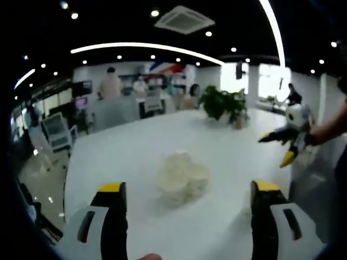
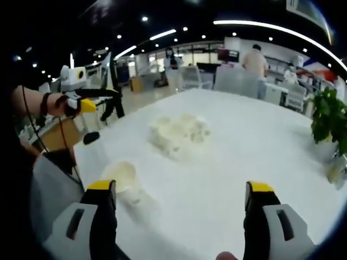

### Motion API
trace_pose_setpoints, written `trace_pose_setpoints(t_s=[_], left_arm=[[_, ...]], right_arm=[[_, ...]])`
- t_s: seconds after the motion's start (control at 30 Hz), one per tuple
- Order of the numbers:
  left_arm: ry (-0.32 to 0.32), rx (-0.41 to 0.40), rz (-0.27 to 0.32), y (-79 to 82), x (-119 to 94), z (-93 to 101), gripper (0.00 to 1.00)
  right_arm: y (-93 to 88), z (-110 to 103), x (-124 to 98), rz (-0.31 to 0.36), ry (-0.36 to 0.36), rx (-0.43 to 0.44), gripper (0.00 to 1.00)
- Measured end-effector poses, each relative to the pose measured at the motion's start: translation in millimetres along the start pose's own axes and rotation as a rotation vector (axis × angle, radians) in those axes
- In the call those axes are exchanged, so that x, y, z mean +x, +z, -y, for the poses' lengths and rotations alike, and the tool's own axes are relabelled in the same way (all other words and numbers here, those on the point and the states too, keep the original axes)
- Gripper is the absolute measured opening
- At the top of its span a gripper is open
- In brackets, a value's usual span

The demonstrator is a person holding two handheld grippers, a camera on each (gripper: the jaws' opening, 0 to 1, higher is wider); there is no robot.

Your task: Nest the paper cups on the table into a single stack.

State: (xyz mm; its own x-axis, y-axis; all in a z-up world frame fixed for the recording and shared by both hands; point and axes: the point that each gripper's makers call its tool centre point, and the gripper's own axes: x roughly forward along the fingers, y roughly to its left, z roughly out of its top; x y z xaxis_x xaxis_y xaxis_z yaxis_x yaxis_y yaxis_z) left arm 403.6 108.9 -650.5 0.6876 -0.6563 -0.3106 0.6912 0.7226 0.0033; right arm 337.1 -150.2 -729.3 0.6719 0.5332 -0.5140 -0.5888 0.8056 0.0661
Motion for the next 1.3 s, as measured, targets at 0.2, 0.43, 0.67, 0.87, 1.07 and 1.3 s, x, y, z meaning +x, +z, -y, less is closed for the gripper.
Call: trace_pose_setpoints(t_s=[0.2, 0.43, 0.67, 0.87, 1.07, 1.3], left_arm=[[0.011, 0.039, -0.012, 8.2, 5, -11.8, 0.89], [-0.01, 0.029, -0.12, -21.9, 26, -17.7, 0.9], [-0.028, 0.023, -0.112, -30.5, 35, -17.4, 0.87], [-0.058, -0.031, -0.079, -45.5, 45, -7.6, 0.85], [-0.06, -0.072, -0.06, -58.3, 52, -3.6, 0.84], [-0.06, -0.09, -0.044, -55.8, 62, -5.3, 0.84]], right_arm=[[-3.7, 0, -2, 0.007, -0.003, 0.015, 0.97], [-7.5, 2, -6, 0.012, -0.014, 0.041, 0.97], [-7.5, 1, -11, 0.009, -0.022, 0.053, 0.97], [-6.6, 0, -15, 0.0, -0.027, 0.044, 0.97], [-7.9, -4, -16, -0.012, -0.029, 0.038, 0.97], [-7.5, -7, -23, -0.026, -0.04, 0.033, 0.96]])
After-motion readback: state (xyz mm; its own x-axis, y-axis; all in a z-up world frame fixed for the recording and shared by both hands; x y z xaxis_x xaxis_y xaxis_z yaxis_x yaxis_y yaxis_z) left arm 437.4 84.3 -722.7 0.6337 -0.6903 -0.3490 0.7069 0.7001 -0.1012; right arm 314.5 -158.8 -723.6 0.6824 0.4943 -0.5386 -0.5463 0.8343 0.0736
